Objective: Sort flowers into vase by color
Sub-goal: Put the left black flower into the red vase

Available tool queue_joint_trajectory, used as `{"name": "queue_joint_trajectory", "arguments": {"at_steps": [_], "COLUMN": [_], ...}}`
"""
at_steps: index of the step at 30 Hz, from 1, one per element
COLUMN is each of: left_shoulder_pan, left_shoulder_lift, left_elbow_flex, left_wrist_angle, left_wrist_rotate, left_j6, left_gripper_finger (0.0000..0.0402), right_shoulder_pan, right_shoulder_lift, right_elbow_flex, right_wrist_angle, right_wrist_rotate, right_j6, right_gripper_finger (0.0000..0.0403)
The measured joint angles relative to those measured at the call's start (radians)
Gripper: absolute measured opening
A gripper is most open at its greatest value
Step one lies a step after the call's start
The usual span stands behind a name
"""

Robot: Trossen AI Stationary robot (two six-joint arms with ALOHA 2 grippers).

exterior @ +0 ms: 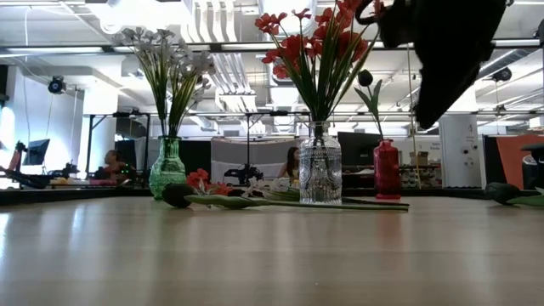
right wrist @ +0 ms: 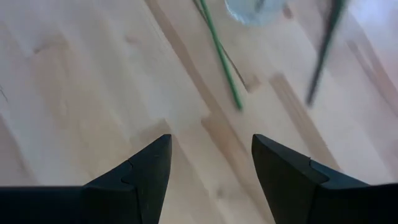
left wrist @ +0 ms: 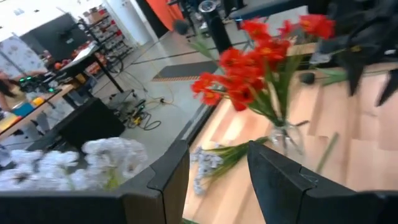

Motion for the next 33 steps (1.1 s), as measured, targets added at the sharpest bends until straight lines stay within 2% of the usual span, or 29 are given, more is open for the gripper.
{"name": "queue_joint_trajectory", "arguments": {"at_steps": [6, 12, 20, 23, 27, 30, 33], "left_shoulder_pan": [-0.068, -0.129, -0.149, -0.150, -0.147, -0.145, -0.145], "left_shoulder_lift": [0.066, 0.121, 0.133, 0.130, 0.126, 0.125, 0.125], "left_elbow_flex": [-0.053, -0.087, -0.089, -0.090, -0.090, -0.090, -0.096], "left_wrist_angle": [0.002, 0.002, -0.005, -0.013, -0.020, -0.033, -0.041], "left_wrist_rotate": [-0.041, -0.042, -0.073, -0.070, -0.080, -0.096, -0.100], "left_j6": [-0.098, -0.126, -0.075, -0.030, 0.024, 0.036, 0.032], "left_gripper_finger": [0.0146, 0.0146, 0.0146, 0.0146, 0.0146, 0.0146, 0.0146], "right_shoulder_pan": [-0.007, -0.031, -0.093, -0.140, -0.200, -0.227, -0.236], "right_shoulder_lift": [0.000, 0.000, 0.004, 0.020, 0.078, 0.135, 0.176], "right_elbow_flex": [-0.153, -0.238, -0.386, -0.411, -0.421, -0.416, -0.393], "right_wrist_angle": [0.264, 0.392, 0.732, 0.750, 0.836, 0.927, 0.936], "right_wrist_rotate": [0.135, 0.209, 0.121, 0.119, 0.053, 0.024, 0.021], "right_j6": [-0.103, -0.172, -0.439, -0.479, -0.538, -0.562, -0.565], "right_gripper_finger": [0.0215, 0.0215, 0.0215, 0.0215, 0.0215, 0.0215, 0.0214]}}
